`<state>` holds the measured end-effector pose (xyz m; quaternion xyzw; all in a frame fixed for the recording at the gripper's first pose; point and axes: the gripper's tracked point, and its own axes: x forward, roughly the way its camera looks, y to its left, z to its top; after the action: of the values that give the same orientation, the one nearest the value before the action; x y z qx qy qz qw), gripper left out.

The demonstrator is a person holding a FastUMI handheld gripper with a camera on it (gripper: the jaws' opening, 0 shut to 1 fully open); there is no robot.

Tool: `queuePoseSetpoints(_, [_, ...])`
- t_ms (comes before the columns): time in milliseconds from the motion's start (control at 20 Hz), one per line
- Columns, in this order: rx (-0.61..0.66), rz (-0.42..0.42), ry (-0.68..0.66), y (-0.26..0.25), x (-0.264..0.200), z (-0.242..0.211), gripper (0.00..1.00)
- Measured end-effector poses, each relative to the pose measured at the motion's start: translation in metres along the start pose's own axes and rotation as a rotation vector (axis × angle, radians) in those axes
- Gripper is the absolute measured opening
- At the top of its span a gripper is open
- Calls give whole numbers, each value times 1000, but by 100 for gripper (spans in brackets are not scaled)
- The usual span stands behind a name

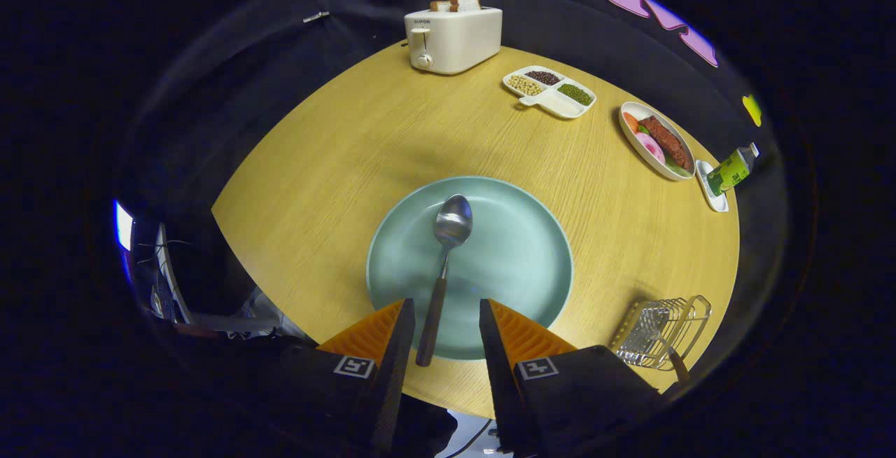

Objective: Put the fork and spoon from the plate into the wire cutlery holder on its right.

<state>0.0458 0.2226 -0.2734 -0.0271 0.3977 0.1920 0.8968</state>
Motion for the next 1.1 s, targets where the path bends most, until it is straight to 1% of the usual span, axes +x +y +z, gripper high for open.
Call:
queuePoseSetpoints(250, [0,-22,69,3,37,-13,59])
queuePoseSetpoints(350, [-5,-30,95,1,48,-16,55])
queuePoseSetpoints(450, [10,-18,122,3,53,-20,51])
queuePoseSetpoints(550, [40,-18,143,2,57,-22,20])
queuePoseSetpoints(600, [52,26,161,6,57,-24,14])
queuePoseSetpoints(650, [57,47,166,7,57,-24,12])
queuePoseSetpoints(700, [61,64,173,6,55,-23,8])
queuePoseSetpoints(850, [66,83,168,-1,47,-23,8])
queuePoseSetpoints(1000, [52,115,154,-11,27,-23,8])
queuePoseSetpoints(1100, [29,105,147,-28,16,-23,8])
